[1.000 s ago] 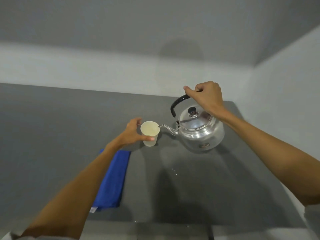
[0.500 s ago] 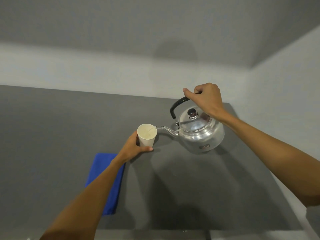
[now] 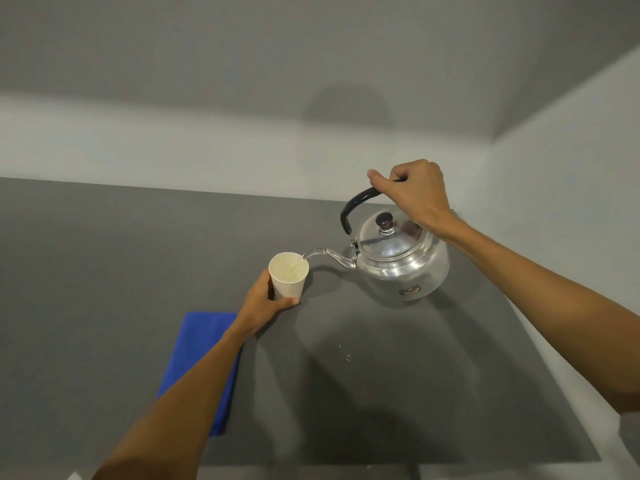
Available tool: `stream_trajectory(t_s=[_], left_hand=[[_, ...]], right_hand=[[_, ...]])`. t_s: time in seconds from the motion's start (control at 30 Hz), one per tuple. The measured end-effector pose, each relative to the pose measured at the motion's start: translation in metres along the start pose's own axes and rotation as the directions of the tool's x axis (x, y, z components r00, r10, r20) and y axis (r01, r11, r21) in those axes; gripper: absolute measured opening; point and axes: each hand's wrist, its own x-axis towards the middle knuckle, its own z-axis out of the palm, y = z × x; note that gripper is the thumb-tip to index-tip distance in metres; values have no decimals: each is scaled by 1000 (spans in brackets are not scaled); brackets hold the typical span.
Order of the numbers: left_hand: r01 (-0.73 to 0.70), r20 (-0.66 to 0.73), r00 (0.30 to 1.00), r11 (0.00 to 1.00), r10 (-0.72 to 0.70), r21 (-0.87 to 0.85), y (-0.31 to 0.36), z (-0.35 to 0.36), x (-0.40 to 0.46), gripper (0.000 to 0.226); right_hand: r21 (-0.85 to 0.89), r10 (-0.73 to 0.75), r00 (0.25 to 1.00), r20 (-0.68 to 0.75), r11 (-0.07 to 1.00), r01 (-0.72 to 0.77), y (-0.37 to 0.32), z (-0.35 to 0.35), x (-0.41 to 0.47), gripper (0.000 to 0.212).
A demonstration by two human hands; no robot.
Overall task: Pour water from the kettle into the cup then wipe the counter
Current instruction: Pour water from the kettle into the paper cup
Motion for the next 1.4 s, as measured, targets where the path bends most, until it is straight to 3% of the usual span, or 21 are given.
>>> stream_trajectory(t_s=[1.4], left_hand=[[11,34,999,996,-14,85,2,1,0,83]], right_hand=[[-2,-51,998,-36,999,51,-20,-16,7,60]])
